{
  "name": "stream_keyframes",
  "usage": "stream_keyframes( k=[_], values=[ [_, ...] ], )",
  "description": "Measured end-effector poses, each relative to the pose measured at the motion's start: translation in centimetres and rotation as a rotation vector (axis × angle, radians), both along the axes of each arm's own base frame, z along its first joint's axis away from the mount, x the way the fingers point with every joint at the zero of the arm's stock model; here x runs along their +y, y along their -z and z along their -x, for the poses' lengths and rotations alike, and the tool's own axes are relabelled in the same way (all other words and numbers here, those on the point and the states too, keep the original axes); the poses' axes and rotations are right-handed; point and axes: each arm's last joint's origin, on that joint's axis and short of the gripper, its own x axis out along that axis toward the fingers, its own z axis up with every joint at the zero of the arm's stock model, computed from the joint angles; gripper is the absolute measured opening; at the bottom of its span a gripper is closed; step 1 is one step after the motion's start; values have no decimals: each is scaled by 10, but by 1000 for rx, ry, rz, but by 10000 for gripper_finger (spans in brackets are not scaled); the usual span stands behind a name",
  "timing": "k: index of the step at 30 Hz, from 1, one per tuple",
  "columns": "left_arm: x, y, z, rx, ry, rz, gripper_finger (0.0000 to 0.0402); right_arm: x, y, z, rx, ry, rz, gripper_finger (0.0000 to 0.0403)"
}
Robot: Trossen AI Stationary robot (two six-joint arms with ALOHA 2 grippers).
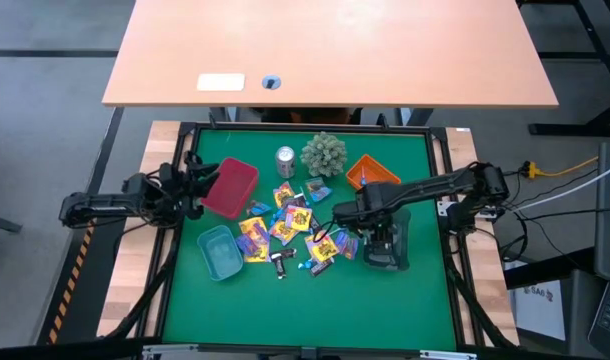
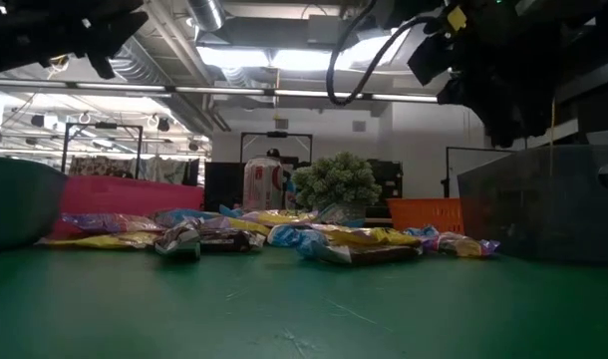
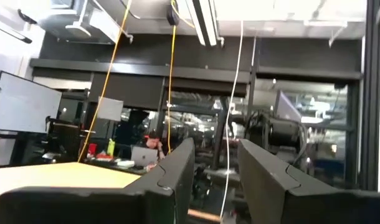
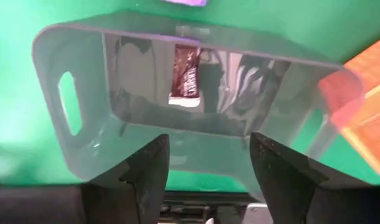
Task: Sort candy
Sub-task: Put the blue gummy into the red transparent bin
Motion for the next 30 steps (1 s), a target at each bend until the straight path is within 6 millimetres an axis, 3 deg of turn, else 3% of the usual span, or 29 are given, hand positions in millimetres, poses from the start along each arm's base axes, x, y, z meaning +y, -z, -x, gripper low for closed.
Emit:
stream_keyframes(
  k=[7, 17, 30],
  values=[
    [1, -8, -8, 29, -1, 10, 115, -3, -17, 9, -85, -18, 63, 221],
    [3, -33, -40, 194, -2, -12, 115, -5, -50, 11, -404, -29, 46, 221],
    [8, -47, -106, 715, 9, 26, 115, -4, -56, 7, -509, -72, 35, 221]
  ],
)
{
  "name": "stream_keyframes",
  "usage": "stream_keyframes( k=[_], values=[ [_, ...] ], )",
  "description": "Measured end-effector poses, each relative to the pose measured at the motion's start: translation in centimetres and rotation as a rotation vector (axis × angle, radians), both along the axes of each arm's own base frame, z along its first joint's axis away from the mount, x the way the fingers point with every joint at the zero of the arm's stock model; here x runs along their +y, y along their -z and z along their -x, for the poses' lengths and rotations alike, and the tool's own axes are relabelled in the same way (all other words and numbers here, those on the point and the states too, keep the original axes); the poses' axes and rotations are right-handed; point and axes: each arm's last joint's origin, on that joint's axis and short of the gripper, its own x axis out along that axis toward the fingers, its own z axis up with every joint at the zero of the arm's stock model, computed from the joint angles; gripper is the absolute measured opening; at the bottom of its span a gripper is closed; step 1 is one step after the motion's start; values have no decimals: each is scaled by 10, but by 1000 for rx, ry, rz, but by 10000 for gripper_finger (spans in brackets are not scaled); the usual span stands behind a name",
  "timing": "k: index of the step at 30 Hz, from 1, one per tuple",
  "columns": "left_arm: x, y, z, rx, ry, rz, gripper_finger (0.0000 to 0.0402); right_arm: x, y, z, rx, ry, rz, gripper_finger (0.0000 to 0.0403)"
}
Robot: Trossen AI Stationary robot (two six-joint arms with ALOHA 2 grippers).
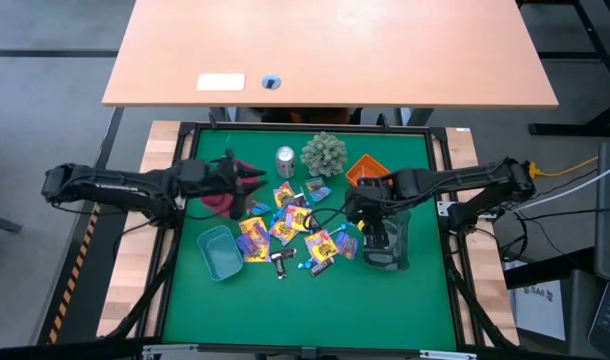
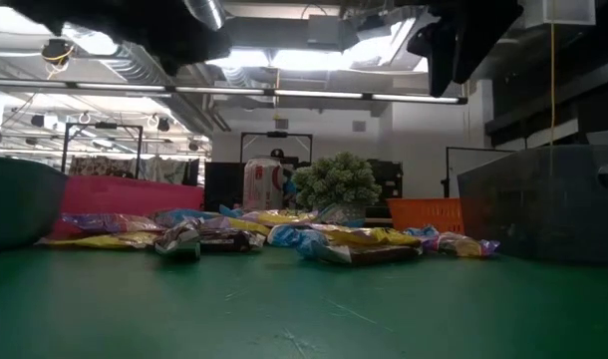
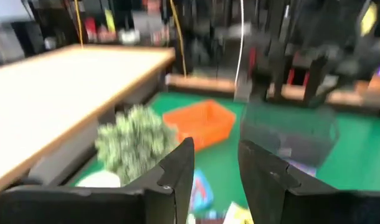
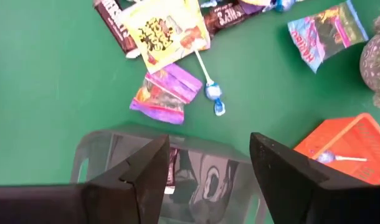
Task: Sort candy
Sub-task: Put the blue gummy into the red transparent bin
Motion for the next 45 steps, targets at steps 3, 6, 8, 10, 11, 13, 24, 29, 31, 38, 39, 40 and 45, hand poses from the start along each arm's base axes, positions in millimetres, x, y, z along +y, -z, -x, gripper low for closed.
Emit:
stream_keyframes(
  k=[3, 6, 8, 10, 11, 13, 24, 29, 31, 38, 39, 40, 45],
  values=[
    [0, 4, -12, 87, 24, 13, 115, 0, 0, 0, -2, 0, 0, 221],
    [0, 13, -21, 145, 69, 30, 115, 0, 0, 0, -2, 0, 0, 221],
    [-1, 21, -24, 199, 86, 47, 115, 0, 0, 0, -2, 0, 0, 221],
    [-1, 29, -26, 254, 90, 58, 115, 0, 0, -1, -6, 0, -1, 221],
    [-1, 33, -27, 287, 89, 62, 115, 0, 0, -1, -8, 0, -2, 221],
    [-1, 41, -29, 340, 88, 69, 115, 0, 0, -1, -13, -1, -4, 221],
    [0, 82, -40, 589, 88, 94, 115, 0, 0, -1, -13, -6, -4, 221],
    [0, 96, -44, 660, 86, 102, 115, 0, 0, -1, -13, -6, -4, 221],
    [0, 101, -45, 684, 85, 103, 115, 0, 0, -1, -13, -6, -4, 221],
    [0, 116, -49, 749, 83, 110, 115, 0, 0, -1, -13, -6, -4, 221],
    [1, 117, -49, 757, 80, 110, 115, 0, 0, -1, -14, -6, -4, 221],
    [1, 119, -49, 767, 70, 105, 115, 0, 0, -1, -14, -6, -4, 221],
    [3, 127, -48, 824, 15, 74, 115, 0, 0, -1, -14, -7, -4, 221]
  ],
)
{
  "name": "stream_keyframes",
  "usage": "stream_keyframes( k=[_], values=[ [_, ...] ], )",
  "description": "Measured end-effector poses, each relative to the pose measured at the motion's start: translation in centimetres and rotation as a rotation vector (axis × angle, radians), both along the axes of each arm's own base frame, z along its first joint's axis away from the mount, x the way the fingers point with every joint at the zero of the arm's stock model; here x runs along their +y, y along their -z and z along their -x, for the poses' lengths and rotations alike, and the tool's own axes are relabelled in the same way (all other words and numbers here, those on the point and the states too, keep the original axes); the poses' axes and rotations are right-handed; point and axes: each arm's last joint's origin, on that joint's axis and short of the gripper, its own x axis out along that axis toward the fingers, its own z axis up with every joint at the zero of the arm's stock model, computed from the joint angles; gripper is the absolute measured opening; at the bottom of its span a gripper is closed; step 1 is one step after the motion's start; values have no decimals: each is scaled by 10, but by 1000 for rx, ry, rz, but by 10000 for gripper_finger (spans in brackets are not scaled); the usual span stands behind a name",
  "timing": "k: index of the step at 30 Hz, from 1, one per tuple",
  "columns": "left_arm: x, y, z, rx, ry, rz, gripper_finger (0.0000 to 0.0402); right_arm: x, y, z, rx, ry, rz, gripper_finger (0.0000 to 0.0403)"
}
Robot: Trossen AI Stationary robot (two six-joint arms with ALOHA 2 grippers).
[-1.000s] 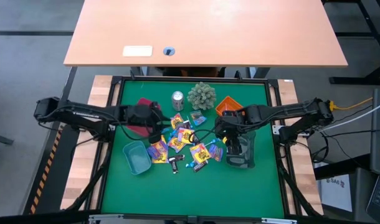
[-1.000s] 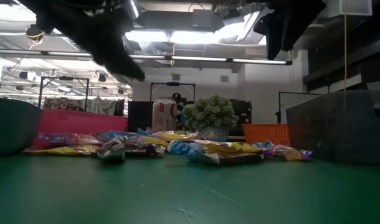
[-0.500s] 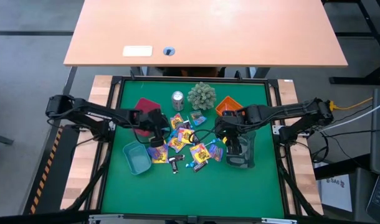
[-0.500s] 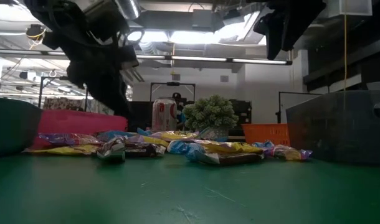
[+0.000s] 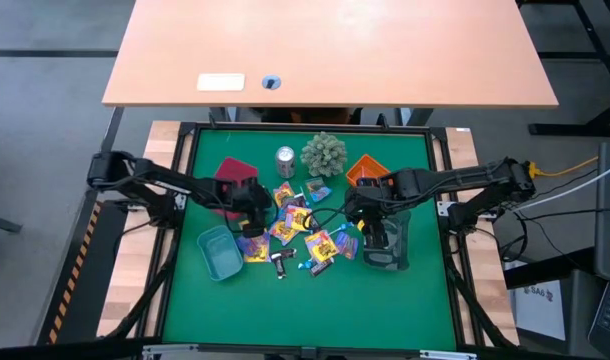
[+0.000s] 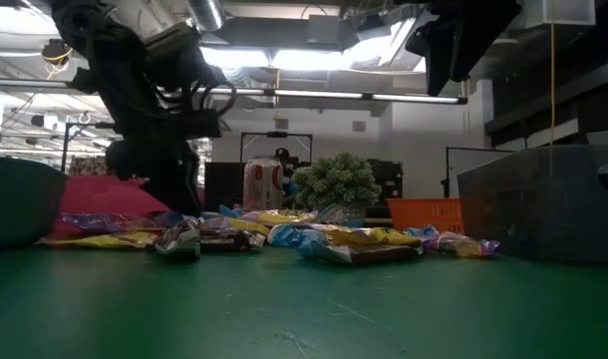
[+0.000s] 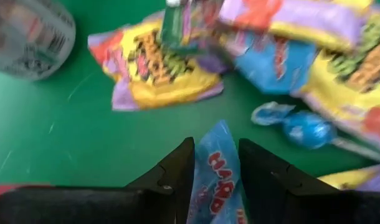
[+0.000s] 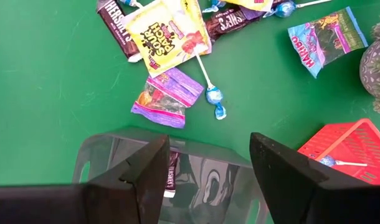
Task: Sort candy
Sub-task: Put the blue gummy into the red transparent bin
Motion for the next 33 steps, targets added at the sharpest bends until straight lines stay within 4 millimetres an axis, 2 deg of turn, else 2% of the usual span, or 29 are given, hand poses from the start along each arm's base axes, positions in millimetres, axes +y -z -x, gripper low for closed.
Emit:
stream_keyframes(
  k=[8, 17, 25, 33],
  values=[
    [0, 8, -1, 37, -2, 2, 106, 0, 0, 0, -2, 0, 0, 221],
    [0, 7, -1, 32, -12, 8, 9, 0, 0, 0, -4, 0, -1, 221],
    [0, 7, -1, 25, -25, 25, 0, 0, 0, -1, -7, 0, -1, 221],
    [-1, -4, 0, -44, -35, 79, 0, 1, -1, -5, -52, -1, -7, 221]
  ],
)
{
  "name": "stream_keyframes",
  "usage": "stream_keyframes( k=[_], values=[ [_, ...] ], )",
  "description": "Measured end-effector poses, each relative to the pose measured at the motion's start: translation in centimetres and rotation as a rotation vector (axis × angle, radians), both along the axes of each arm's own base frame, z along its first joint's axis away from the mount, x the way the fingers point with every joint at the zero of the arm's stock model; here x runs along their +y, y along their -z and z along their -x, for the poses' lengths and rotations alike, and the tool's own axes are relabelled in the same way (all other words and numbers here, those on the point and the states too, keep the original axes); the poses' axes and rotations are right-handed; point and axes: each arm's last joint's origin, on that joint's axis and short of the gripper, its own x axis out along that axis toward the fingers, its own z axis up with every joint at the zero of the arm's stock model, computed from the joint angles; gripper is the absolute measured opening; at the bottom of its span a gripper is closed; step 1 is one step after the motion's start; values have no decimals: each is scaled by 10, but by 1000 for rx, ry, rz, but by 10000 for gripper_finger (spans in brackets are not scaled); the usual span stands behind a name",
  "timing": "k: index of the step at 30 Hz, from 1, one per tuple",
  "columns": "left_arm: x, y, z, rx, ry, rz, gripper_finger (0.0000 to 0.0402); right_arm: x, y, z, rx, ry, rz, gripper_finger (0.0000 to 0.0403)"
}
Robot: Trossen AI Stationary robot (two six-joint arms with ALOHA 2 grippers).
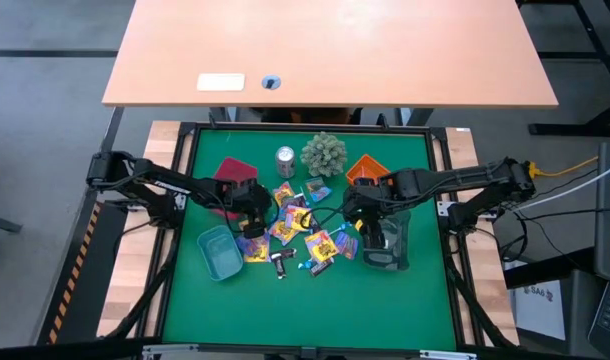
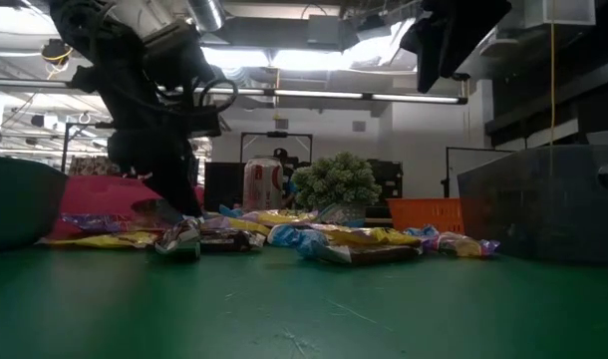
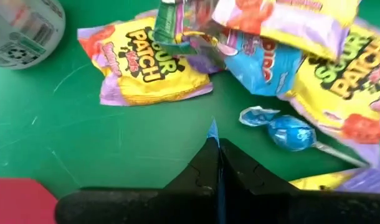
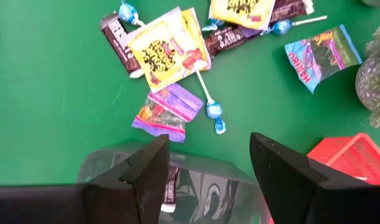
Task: Sort candy
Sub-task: Put the blue gummy into the red transparent bin
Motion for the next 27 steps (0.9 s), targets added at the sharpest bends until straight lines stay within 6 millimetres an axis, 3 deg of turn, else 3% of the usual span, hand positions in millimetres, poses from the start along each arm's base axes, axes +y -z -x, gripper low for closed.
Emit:
stream_keyframes(
  k=[15, 27],
  values=[
    [0, -44, 9, -222, -17, -15, 0, 0, 0, -1, -7, 0, -2, 221],
    [10, -90, 39, -417, -132, -108, 0, 0, 0, -1, -9, 0, -2, 221]
  ],
)
